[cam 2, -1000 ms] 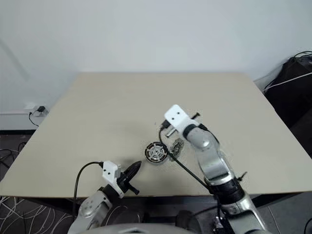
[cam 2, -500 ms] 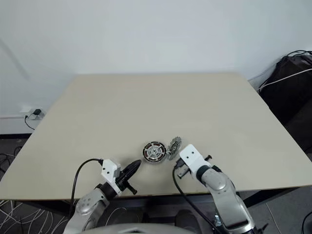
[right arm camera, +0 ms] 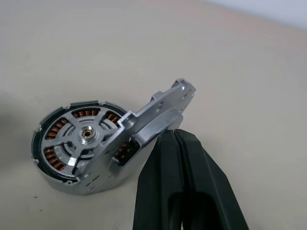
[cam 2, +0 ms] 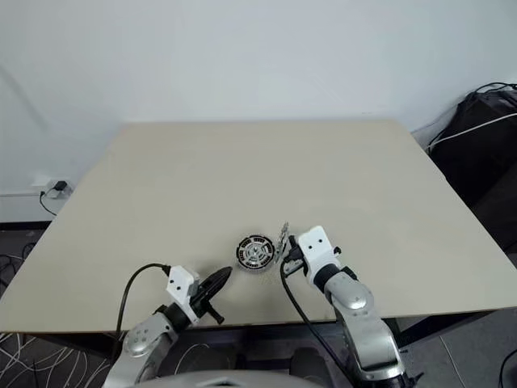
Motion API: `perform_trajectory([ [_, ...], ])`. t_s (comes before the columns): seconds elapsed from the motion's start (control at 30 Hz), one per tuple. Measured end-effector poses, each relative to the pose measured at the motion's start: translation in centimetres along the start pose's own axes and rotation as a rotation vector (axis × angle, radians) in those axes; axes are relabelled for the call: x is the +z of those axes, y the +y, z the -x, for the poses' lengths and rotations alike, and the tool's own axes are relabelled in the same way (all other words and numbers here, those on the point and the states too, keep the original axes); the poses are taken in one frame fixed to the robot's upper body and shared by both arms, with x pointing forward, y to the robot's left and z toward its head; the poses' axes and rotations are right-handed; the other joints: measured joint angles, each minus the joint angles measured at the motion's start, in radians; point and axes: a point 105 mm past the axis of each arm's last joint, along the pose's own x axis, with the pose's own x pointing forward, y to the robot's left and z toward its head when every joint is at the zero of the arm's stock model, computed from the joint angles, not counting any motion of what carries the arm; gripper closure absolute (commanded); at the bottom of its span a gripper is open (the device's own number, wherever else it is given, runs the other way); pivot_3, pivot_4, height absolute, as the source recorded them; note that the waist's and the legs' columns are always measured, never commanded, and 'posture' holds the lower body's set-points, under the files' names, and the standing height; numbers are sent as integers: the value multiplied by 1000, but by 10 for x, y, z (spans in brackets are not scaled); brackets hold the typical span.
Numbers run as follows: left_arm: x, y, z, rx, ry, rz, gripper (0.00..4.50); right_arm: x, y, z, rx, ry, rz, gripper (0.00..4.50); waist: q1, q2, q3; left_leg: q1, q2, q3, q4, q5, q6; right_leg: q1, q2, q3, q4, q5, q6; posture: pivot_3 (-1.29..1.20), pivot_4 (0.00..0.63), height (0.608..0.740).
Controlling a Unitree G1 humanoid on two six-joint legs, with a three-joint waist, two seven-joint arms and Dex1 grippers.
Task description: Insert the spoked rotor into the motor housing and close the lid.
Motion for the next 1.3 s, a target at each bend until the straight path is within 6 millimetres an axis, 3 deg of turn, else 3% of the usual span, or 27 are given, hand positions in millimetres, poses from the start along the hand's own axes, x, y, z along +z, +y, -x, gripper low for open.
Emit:
perform_trajectory([
  [0.27, -1, 2, 2, 11, 2, 1, 4500, 0, 24, -32, 102, -10, -11, 4463, -2, 0, 0, 0, 0, 0, 0, 0, 0, -1, 2, 0, 0, 3, -4, 0, 0, 740],
  [0.53, -3, 3, 3, 19, 12, 8, 4500, -6, 43, -49, 173, 3, -17, 4463, -2, 1, -1, 0, 0, 0, 0, 0, 0, 0, 3, 0, 0, 4, -4, 0, 0, 740],
  [0.93, -5, 3, 4, 36, 24, 19, 4500, -15, 48, -68, 209, 35, -39, 4463, -2, 3, -5, 1, 0, 0, 0, 0, 0, 0, 3, 0, 1, 4, -5, 0, 0, 740],
  [1.03, -5, 2, 5, 37, 25, 19, 4500, -14, 49, -63, 245, 24, -67, 3880, -2, 3, -5, 1, 0, 0, 0, 0, 0, 0, 3, 0, 1, 3, -5, 0, 0, 740],
  [1.3, -5, 2, 5, 37, 25, 20, 4500, 3, 45, -57, 254, -35, -64, 1295, -2, 4, -4, 1, 0, 0, 0, 0, 0, 0, 3, 0, 1, 3, -4, 0, 0, 740],
])
